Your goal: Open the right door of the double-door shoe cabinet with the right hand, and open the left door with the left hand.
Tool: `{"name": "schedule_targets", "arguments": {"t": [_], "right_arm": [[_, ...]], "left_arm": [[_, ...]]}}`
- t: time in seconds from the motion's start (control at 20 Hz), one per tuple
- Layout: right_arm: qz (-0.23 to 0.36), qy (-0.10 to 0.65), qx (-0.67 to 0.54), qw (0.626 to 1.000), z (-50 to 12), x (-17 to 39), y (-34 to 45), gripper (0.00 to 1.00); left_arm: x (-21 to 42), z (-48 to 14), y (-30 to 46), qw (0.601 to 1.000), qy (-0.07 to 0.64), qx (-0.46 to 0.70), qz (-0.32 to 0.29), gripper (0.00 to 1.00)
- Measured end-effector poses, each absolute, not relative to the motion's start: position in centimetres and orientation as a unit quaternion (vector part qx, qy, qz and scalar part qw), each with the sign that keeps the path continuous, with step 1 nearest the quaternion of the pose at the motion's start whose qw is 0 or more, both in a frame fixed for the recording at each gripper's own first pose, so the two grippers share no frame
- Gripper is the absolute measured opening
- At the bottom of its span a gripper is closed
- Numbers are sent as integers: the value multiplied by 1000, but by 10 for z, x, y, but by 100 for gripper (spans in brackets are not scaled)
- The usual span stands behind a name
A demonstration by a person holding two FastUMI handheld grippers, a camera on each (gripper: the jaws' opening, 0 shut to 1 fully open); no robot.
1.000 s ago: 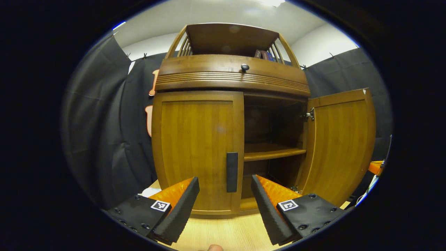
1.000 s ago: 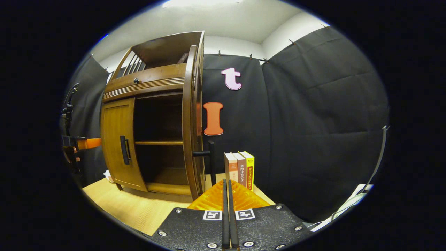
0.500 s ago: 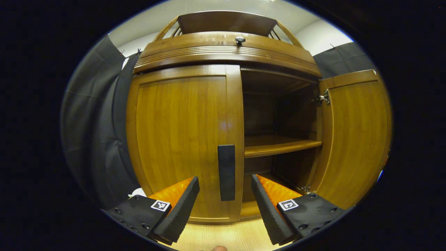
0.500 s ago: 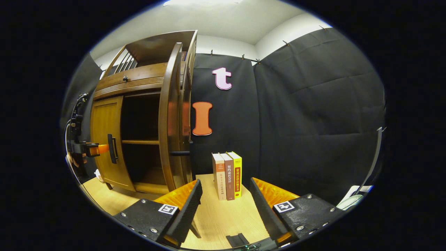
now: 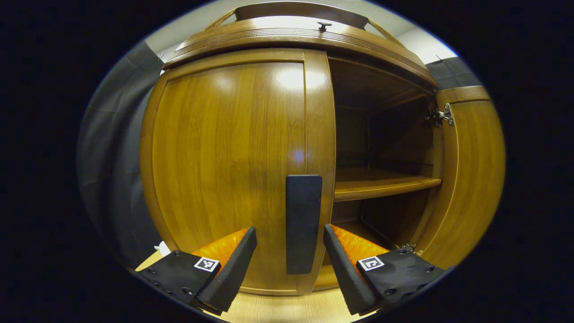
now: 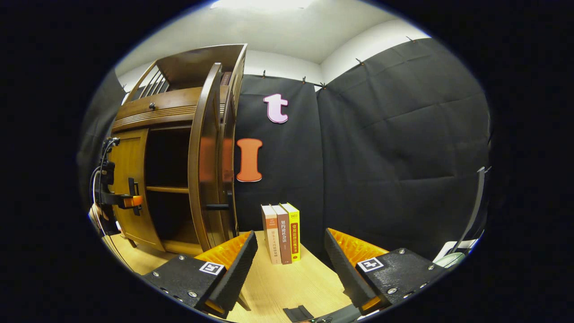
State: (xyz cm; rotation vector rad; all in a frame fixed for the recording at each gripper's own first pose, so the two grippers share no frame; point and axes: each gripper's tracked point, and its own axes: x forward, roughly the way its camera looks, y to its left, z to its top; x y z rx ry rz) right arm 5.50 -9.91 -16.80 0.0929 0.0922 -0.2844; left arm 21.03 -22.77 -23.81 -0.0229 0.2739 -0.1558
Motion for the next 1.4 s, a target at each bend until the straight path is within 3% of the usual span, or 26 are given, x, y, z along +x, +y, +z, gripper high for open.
{"name": "schedule_targets", "arguments": {"t": [0.35,0.4,0.45,0.5,0.6,0.95,1.0,1.4], "right_arm": [[-138,41,43,989,-165,53,-88,93],[-136,42,44,989,-166,53,-87,93],[-135,43,43,989,-166,52,-85,93],[-135,43,42,989,-166,51,-84,92],[-135,43,40,989,-164,48,-82,92],[-122,36,39,991,-148,39,-63,92],[-118,35,39,992,-146,39,-58,92],[-85,30,42,995,-131,33,-24,93]], "left_arm": [[214,-240,-240,984,140,-27,-109,62],[214,-242,-242,983,142,-31,-112,63],[205,-239,-242,983,140,-19,-119,43],[206,-238,-239,983,135,-8,-125,43],[196,-234,-240,982,133,-11,-134,32],[146,-223,-223,980,129,-10,-151,36],[137,-220,-218,980,128,-11,-152,29],[76,-205,-168,979,135,-19,-153,36]]}}
